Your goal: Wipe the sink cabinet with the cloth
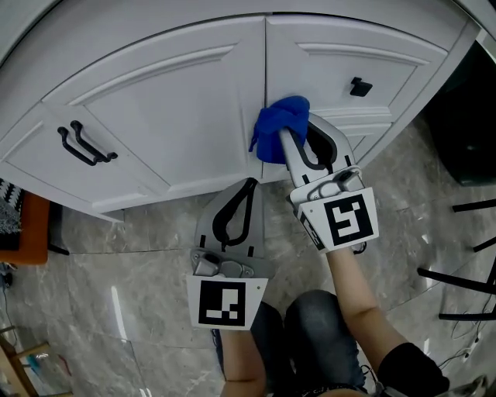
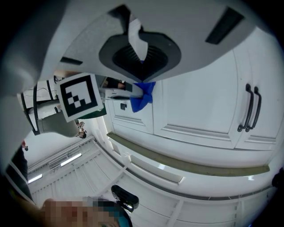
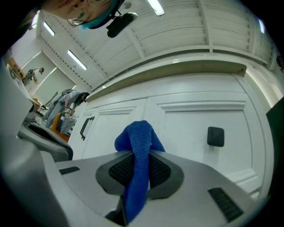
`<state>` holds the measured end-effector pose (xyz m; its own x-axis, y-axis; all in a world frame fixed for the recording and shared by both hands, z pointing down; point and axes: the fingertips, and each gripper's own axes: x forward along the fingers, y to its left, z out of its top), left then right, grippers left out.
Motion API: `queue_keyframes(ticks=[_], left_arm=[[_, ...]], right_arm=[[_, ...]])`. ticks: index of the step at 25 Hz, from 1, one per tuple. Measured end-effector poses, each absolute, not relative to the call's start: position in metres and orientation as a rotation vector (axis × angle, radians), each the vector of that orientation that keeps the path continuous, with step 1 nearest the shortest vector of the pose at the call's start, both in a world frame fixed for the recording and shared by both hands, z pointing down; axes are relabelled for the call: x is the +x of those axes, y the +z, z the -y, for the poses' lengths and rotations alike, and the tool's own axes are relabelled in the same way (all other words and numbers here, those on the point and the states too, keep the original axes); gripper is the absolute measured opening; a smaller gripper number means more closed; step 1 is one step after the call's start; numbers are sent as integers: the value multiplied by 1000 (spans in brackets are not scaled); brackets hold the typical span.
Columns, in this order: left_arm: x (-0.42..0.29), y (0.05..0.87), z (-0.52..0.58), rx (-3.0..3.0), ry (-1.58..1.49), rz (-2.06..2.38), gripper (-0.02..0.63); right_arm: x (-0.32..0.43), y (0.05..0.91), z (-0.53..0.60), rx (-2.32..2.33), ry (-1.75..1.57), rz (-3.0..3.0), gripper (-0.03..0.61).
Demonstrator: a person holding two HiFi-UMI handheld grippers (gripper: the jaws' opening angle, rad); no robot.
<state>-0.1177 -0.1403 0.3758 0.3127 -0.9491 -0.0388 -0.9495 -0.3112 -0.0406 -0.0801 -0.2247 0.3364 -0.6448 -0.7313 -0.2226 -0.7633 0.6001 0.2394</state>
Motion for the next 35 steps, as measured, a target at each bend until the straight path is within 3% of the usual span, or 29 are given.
queue_keyframes(ticks=[35], left_arm=[[-84, 371, 144, -2536, 25, -1708, 6]], right_arm=[[-70, 343, 234, -1265, 604, -2742, 60]])
